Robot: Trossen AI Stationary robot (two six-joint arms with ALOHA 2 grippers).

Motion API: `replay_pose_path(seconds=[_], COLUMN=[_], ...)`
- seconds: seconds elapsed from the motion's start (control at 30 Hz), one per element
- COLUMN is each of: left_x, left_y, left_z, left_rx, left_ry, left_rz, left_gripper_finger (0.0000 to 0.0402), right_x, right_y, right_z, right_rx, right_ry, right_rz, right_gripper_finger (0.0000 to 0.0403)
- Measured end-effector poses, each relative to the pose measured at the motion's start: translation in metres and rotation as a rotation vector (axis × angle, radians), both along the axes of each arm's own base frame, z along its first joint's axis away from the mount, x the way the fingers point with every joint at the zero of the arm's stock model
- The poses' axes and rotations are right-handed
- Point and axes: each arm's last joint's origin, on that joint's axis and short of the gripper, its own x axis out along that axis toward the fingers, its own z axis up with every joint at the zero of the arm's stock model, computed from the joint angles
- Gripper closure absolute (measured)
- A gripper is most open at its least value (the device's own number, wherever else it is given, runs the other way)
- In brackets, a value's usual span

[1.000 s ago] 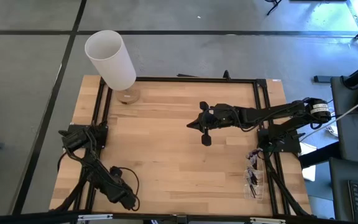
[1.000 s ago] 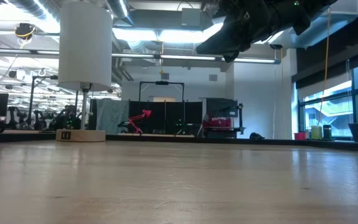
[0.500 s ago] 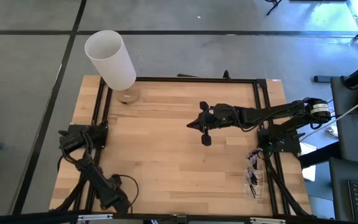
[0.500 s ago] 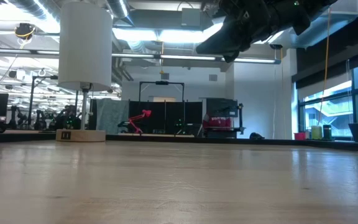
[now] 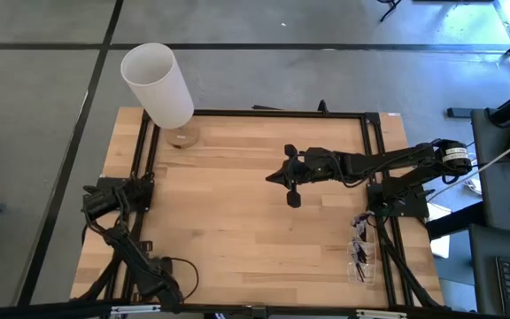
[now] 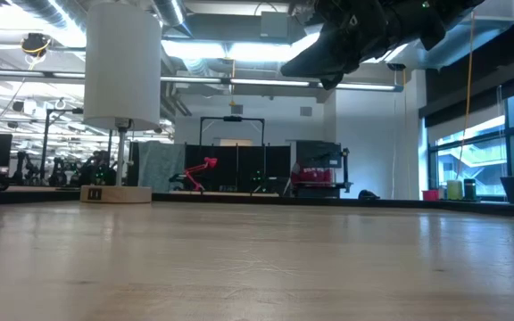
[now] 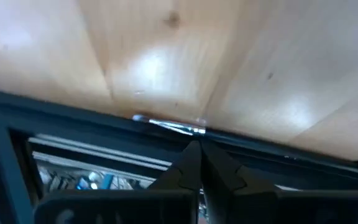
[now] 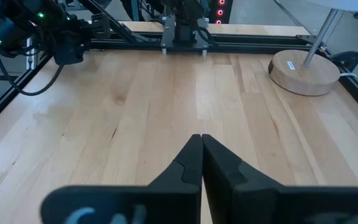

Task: Put items in baskets/containers
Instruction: Put the eyeshadow brush into the transparent organizer

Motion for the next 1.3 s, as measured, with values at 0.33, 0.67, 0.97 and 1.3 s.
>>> replay_pose_path(seconds=[0.33, 0.67, 0.97, 1.3], left_x=[-0.023, -0.017, 0.001, 0.009], left_y=[-0.016, -0.011, 0.001, 0.017], left_z=[-0.002, -0.004, 0.043, 0.094], left_rx=[-0.019, 0.02, 0.117, 0.299], left_ry=[-0.11, -0.163, -0.406, -0.688], left_rz=[-0.096, -0.101, -0.089, 0.261], left_gripper_finger=[0.0398, 0.0398, 0.0398, 0.0398], right_x=[0.0, 0.0, 0.0, -0.001], right_y=[0.0, 0.0, 0.0, 0.0], right_z=[0.0, 0.0, 0.0, -0.002], right_rx=[-0.002, -0.008, -0.014, -0.015], right_ry=[0.001, 0.003, 0.004, 0.017], right_rz=[0.002, 0.004, 0.006, 0.005], right_gripper_finger=[0.0396, 0.0396, 0.0396, 0.0396])
